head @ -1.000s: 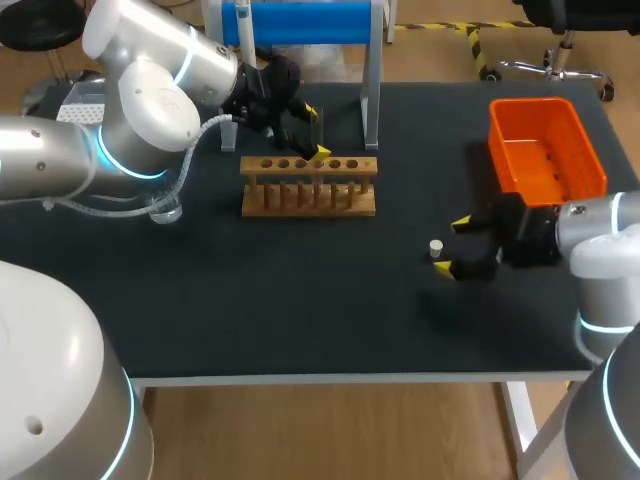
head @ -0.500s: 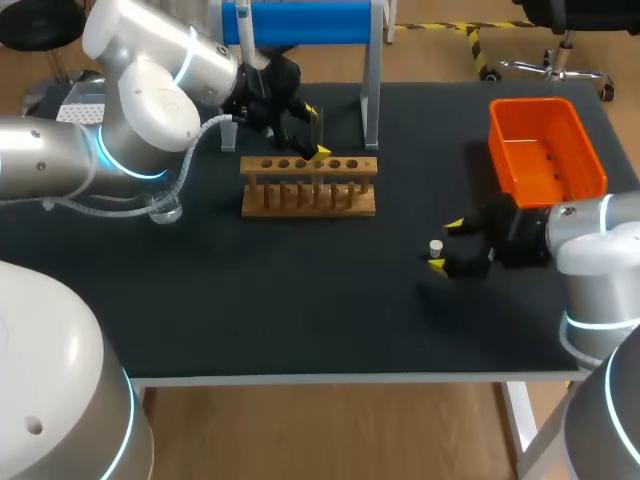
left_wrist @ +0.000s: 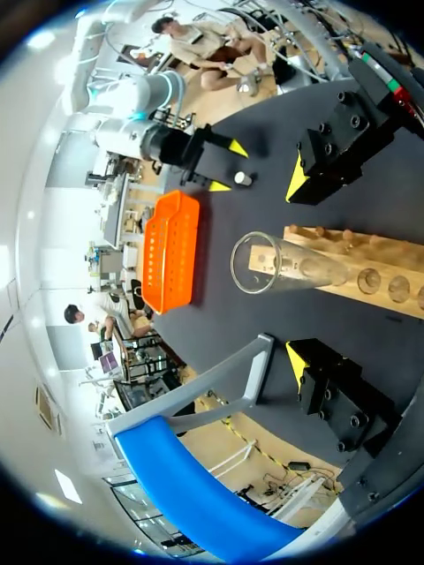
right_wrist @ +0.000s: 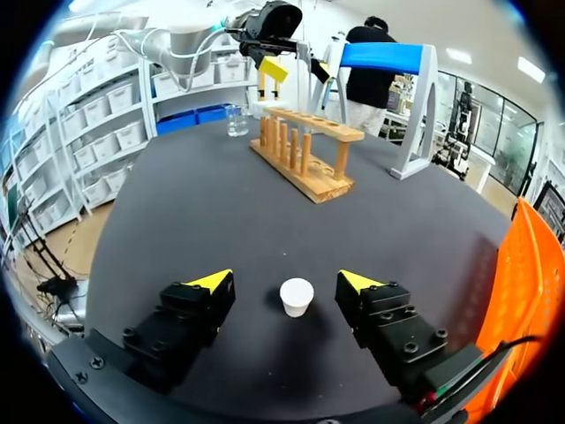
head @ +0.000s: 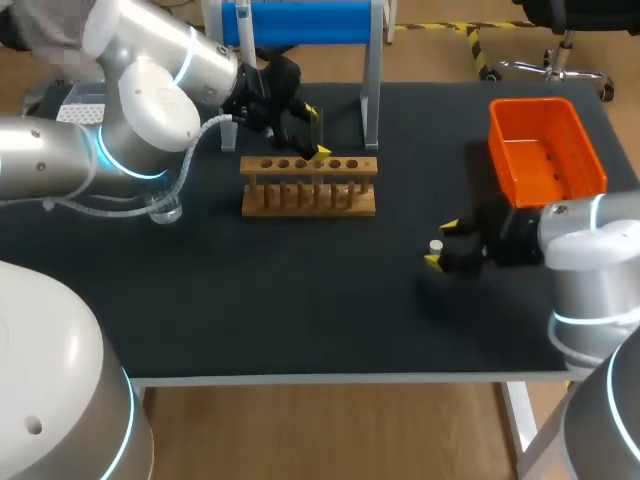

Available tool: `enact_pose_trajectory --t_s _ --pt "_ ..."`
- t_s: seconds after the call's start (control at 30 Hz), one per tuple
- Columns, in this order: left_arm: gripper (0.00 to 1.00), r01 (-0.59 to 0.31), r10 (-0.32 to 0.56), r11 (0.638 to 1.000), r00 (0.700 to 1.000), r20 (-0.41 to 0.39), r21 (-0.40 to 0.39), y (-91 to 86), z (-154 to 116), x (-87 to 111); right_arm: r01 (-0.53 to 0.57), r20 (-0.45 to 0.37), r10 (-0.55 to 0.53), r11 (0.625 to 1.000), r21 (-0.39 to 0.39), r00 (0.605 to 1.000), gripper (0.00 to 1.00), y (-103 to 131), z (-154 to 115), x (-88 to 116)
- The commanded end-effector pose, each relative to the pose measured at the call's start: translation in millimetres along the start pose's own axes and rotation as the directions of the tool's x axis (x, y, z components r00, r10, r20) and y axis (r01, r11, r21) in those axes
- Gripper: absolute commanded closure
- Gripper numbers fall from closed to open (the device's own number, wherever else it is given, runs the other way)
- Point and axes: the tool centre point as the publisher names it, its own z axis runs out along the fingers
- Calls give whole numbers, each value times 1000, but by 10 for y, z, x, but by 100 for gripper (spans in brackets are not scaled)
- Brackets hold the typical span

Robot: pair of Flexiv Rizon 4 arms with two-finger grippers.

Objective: Invert the test tube, pick up the pipette, mount the tip to pipette, aspirate from beaker and dispense into the tube, eject the tip, return the pipette, and cap with the stopper.

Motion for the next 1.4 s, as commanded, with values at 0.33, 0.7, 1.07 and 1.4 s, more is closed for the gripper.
enact_pose_trajectory --t_s 0.33,0.7,1.07,1.4 --pt "0 1 -1 1000 1000 -3 -4 -7 -2 -10 -7 6 7 1000 3 1000 38 -5 61 -29" --pt "0 1 -1 1000 1000 -3 -4 -7 -2 -10 -7 13 7 1000 6 1000 50 -15 67 -45" --pt "0 1 -1 1000 1000 -3 -4 -7 -2 -10 1 9 -1 1000 9 1000 51 -21 79 -41" --pt "0 1 -1 1000 1000 -3 -4 -7 -2 -10 8 11 -8 1000 14 1000 52 -29 80 -35"
